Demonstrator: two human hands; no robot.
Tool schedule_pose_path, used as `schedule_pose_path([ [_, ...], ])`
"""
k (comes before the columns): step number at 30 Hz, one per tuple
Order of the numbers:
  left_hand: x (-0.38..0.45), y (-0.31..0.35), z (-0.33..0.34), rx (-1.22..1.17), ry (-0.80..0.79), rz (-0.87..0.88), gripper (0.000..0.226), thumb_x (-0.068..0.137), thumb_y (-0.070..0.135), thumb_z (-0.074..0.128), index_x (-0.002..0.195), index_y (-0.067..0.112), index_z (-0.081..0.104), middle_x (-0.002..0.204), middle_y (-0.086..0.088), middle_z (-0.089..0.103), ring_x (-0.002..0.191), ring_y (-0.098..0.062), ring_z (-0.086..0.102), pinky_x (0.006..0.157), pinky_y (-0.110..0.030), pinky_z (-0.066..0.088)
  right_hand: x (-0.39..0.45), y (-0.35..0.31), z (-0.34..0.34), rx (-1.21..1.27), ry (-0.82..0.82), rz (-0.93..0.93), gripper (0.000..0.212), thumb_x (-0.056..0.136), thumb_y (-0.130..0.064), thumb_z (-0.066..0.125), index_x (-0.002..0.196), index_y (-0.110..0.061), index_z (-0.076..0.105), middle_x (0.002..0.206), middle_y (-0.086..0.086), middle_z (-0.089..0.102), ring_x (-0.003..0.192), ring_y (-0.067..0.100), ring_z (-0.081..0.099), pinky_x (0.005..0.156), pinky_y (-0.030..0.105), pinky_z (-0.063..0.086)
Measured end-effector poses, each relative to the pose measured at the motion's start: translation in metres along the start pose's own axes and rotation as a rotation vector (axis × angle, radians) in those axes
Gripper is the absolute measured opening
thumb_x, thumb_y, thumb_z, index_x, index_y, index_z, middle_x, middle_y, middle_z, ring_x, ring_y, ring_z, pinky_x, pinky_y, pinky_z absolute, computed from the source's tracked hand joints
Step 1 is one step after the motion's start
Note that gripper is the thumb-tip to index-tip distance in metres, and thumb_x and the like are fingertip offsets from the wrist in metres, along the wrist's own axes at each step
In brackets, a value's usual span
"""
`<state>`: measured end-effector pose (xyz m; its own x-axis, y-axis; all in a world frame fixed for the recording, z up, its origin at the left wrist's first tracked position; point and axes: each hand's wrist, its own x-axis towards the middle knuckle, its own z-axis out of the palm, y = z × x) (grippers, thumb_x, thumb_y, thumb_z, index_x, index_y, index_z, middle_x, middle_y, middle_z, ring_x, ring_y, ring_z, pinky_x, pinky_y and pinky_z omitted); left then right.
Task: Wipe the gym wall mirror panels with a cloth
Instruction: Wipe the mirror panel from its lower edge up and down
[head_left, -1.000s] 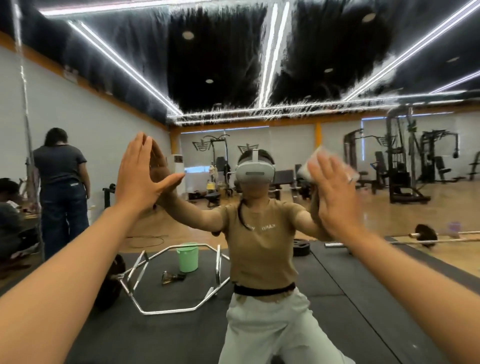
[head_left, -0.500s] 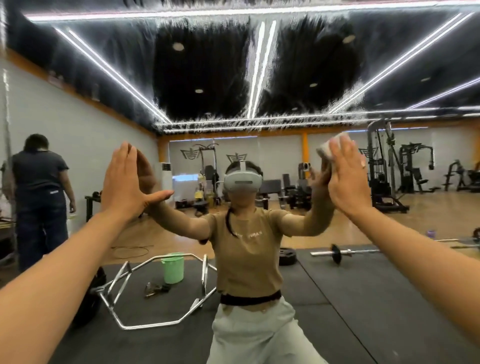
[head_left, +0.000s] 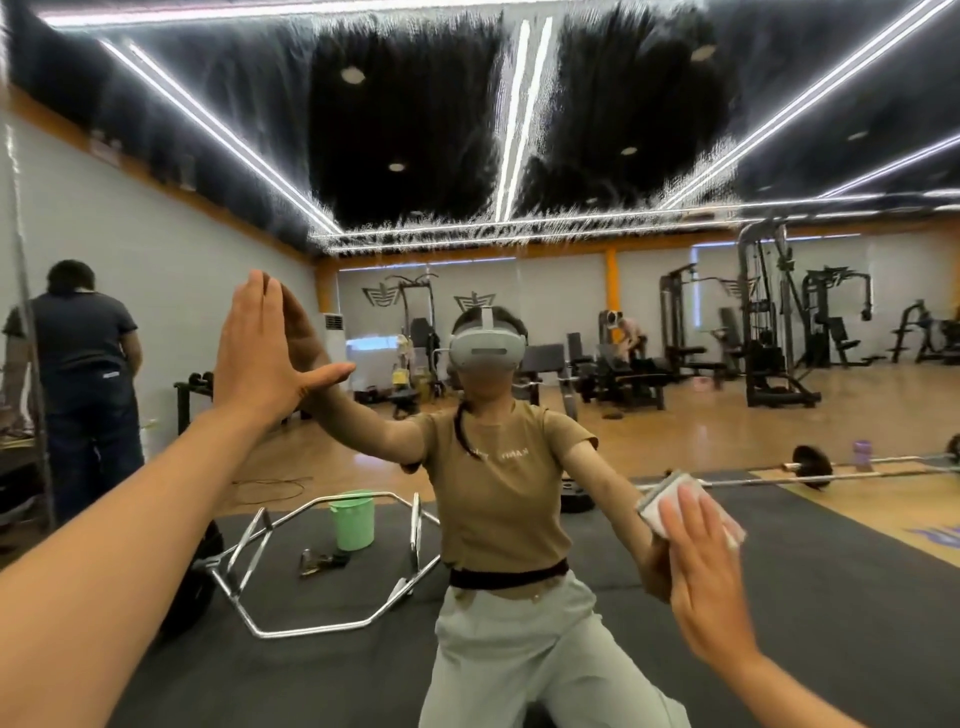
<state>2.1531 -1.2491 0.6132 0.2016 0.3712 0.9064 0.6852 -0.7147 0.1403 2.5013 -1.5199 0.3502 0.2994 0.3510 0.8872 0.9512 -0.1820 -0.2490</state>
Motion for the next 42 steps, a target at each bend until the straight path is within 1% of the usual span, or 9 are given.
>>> schedule_pose_path([
  [7, 0.0, -0.006, 0.008, 0.017, -0.024, -0.012, 0.133, 0.056, 0.076, 0.058, 0.156, 0.006, 0.005, 0.166, -0.01, 0.004, 0.153, -0.027, 0.001, 0.124, -0.043, 0.009, 0.087, -0.01, -0.043, -0.054, 0.024, -0.199, 0.057, 0.097, -0.013, 0.036, 0.154, -0.022, 0.03, 0.165, 0.0, 0.015, 0.152, 0.021, 0.01, 0.123, 0.03, -0.001],
  [12, 0.001, -0.009, 0.01, 0.033, -0.026, -0.013, 0.134, 0.056, 0.078, 0.058, 0.157, 0.008, 0.004, 0.166, -0.008, 0.002, 0.153, -0.026, 0.0, 0.124, -0.044, 0.009, 0.175, -0.046, -0.063, -0.09, 0.134, -0.142, 0.06, 0.098, -0.011, 0.035, 0.156, -0.022, 0.025, 0.165, -0.004, 0.009, 0.153, 0.015, 0.003, 0.119, 0.02, -0.009],
  [16, 0.0, -0.006, 0.008, 0.029, -0.019, -0.016, 0.132, 0.059, 0.075, 0.059, 0.158, 0.008, 0.004, 0.167, -0.006, -0.001, 0.153, -0.025, -0.003, 0.124, -0.04, 0.005, 0.1, -0.032, -0.025, -0.05, 0.109, -0.198, 0.063, 0.097, -0.009, 0.035, 0.156, -0.025, 0.022, 0.166, -0.005, 0.008, 0.153, 0.022, 0.008, 0.121, 0.026, -0.002],
  [21, -0.001, -0.006, 0.006, 0.038, -0.036, -0.027, 0.133, 0.057, 0.077, 0.055, 0.157, 0.007, 0.003, 0.167, -0.007, -0.001, 0.153, -0.025, -0.003, 0.124, -0.042, 0.005, -0.066, 0.01, 0.015, -0.11, -0.265, -0.193, 0.077, 0.085, -0.01, 0.034, 0.158, -0.031, 0.017, 0.163, -0.002, 0.021, 0.152, 0.02, 0.008, 0.12, 0.025, 0.003],
  [24, -0.002, -0.004, 0.004, 0.024, -0.043, -0.023, 0.133, 0.058, 0.075, 0.057, 0.158, 0.008, 0.002, 0.167, -0.006, -0.002, 0.153, -0.025, -0.004, 0.124, -0.041, 0.004, -0.098, 0.021, 0.012, -0.199, -0.388, -0.24, 0.082, 0.08, -0.012, 0.038, 0.158, -0.028, 0.017, 0.155, 0.004, 0.036, 0.152, 0.019, 0.009, 0.12, 0.027, 0.005],
  [30, -0.003, -0.004, 0.006, 0.046, -0.036, -0.025, 0.133, 0.059, 0.076, 0.057, 0.158, 0.008, -0.001, 0.167, -0.006, -0.005, 0.153, -0.024, -0.006, 0.123, -0.04, 0.002, 0.034, -0.019, -0.008, -0.119, -0.175, -0.432, 0.073, 0.085, -0.011, 0.04, 0.155, -0.025, 0.027, 0.165, -0.005, 0.013, 0.152, 0.02, 0.013, 0.118, 0.043, 0.015],
  [35, -0.003, -0.005, 0.007, 0.037, -0.02, -0.008, 0.131, 0.061, 0.076, 0.057, 0.158, 0.009, -0.001, 0.167, -0.005, -0.005, 0.153, -0.023, -0.006, 0.121, -0.04, 0.002, 0.17, -0.095, -0.025, -0.076, 0.122, -0.29, 0.061, 0.096, -0.008, 0.037, 0.155, -0.02, 0.028, 0.164, -0.001, 0.013, 0.153, 0.019, 0.005, 0.121, 0.038, 0.002],
  [39, -0.003, -0.007, 0.008, 0.046, -0.017, -0.004, 0.132, 0.06, 0.078, 0.057, 0.158, 0.01, 0.0, 0.167, -0.005, -0.004, 0.153, -0.024, -0.005, 0.124, -0.042, 0.005, 0.14, -0.116, 0.011, -0.007, 0.18, -0.237, 0.064, 0.094, -0.002, 0.038, 0.155, -0.02, 0.028, 0.165, 0.001, 0.015, 0.153, 0.021, 0.007, 0.116, 0.047, 0.015],
  [42, -0.004, -0.007, 0.007, 0.052, -0.012, 0.004, 0.131, 0.061, 0.079, 0.056, 0.158, 0.009, 0.001, 0.167, -0.006, -0.003, 0.153, -0.024, -0.005, 0.124, -0.041, 0.005, 0.05, -0.107, 0.053, -0.099, 0.003, -0.459, 0.08, 0.079, -0.001, 0.04, 0.154, -0.022, 0.028, 0.163, 0.004, 0.023, 0.152, 0.025, 0.012, 0.114, 0.049, 0.021],
])
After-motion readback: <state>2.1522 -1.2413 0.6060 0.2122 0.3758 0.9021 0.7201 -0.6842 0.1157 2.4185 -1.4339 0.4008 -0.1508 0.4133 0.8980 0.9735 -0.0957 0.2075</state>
